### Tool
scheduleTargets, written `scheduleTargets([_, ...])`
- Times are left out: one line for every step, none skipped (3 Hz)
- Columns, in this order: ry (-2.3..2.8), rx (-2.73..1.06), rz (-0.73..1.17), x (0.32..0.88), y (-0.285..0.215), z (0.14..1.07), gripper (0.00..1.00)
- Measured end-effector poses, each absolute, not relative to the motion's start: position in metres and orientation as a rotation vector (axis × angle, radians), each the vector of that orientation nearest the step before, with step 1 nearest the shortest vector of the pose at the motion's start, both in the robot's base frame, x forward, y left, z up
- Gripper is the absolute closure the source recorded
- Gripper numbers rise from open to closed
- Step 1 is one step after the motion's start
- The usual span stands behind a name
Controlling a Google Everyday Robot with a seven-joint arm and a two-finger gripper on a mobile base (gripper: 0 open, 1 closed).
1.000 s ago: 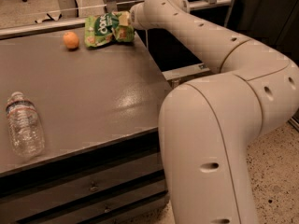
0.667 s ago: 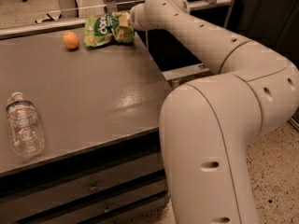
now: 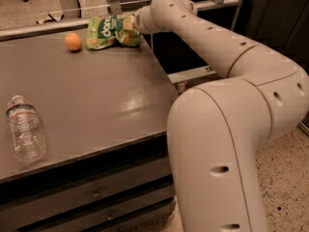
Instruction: Move green rice chip bag near orange
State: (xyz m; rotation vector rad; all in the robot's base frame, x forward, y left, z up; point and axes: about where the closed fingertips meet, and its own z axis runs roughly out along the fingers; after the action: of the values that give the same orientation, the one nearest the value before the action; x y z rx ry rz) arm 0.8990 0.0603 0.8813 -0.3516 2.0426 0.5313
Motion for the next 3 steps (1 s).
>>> scheduleTargets([2.047, -0.357, 0.536, 0.897, 0.059, 0.880, 0.00])
scheduleTargets([2.052, -0.354, 0.527, 0.892, 0.051, 0.880, 0.00])
scheduleTargets([1.998, -0.388, 0.498, 0.872, 0.027, 0.892, 0.00])
